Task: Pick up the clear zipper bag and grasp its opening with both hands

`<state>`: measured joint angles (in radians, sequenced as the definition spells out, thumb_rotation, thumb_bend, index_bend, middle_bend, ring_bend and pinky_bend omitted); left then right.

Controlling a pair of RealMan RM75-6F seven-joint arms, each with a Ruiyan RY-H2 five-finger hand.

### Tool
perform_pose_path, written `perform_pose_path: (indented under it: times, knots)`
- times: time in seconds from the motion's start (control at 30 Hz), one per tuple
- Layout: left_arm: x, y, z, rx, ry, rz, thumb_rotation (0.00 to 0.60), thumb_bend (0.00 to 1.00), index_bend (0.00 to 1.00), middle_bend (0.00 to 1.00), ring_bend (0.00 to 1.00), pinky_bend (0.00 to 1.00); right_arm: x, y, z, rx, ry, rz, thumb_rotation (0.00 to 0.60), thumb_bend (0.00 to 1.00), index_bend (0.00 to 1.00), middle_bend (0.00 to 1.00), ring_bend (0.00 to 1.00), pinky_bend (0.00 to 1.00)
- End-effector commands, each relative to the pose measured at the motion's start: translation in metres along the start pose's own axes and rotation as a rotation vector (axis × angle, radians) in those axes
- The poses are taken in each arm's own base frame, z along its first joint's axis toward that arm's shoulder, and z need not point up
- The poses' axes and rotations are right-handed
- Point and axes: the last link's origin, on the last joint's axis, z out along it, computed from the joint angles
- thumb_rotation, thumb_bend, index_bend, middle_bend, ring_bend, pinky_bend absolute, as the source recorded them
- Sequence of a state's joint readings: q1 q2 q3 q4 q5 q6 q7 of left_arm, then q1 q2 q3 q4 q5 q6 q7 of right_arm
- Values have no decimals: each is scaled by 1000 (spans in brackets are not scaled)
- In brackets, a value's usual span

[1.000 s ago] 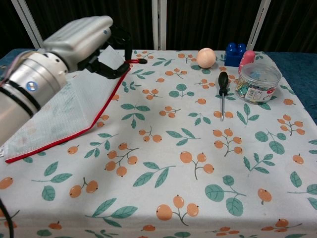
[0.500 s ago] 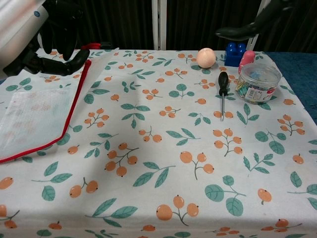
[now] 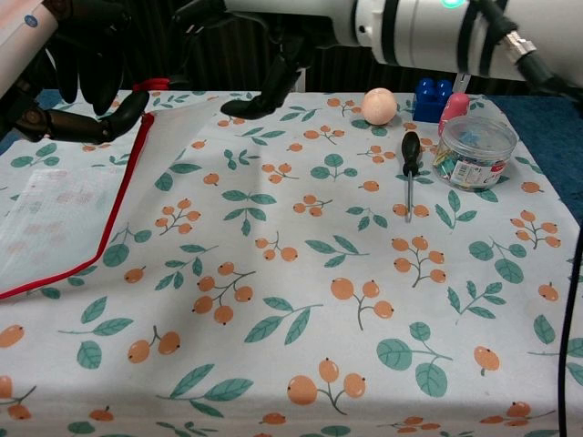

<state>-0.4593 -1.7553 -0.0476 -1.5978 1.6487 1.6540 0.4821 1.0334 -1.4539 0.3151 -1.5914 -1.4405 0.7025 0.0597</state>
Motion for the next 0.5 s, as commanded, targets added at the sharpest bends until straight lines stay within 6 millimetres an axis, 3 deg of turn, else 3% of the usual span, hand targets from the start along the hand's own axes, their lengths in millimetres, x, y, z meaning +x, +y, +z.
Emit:
perform_pose_path:
  times: [0.03,0.37,0.5]
  knots:
    - [1,-1,0,3,0,-3,600,462,744,737,647,653,-5,-3,16,2,-10,11,600,307,319,201,0,0]
    - [2,-3,2,11,7,-16,600,462,743,735,645,653,-22,-10,43,15,-37,37,600,336,419,241,6,0]
    - [2,-4,2,18,9,-18,600,461,743,733,644,652,-25,-12,52,11,-31,52,600,369,557,284,39,6]
